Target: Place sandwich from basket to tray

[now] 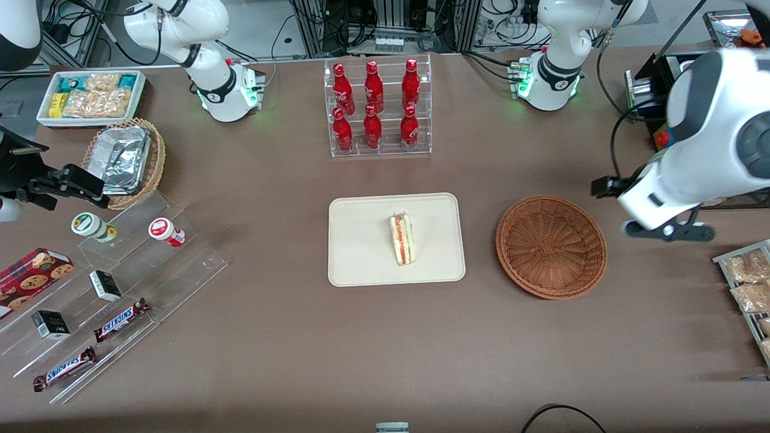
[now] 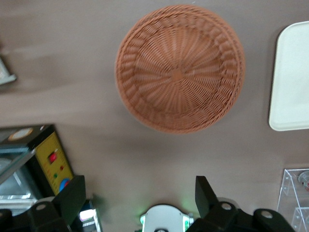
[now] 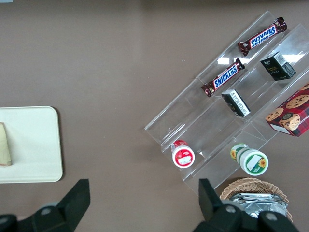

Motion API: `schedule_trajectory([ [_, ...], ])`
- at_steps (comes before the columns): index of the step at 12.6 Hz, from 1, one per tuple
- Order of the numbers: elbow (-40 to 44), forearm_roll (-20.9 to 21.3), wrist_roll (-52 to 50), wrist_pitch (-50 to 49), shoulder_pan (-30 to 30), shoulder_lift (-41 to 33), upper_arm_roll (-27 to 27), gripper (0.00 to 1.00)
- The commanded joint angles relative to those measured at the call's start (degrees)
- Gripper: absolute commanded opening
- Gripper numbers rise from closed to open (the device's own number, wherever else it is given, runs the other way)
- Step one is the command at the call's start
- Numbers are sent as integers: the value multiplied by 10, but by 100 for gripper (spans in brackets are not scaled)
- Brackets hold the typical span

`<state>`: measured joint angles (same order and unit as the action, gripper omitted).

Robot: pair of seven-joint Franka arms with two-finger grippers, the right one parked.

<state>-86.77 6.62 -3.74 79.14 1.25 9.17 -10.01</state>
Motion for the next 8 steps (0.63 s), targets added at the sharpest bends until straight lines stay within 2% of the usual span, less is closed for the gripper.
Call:
schedule_trajectory([
  [1,-20,-7,9,-29,40,-64,-7,100],
  [3,-16,-8,10,-46,52,-86,-4,100],
  [5,3,-11,12,-46,52,-85,21,100],
  [8,2,-12,13,-47,52,-88,26,100],
])
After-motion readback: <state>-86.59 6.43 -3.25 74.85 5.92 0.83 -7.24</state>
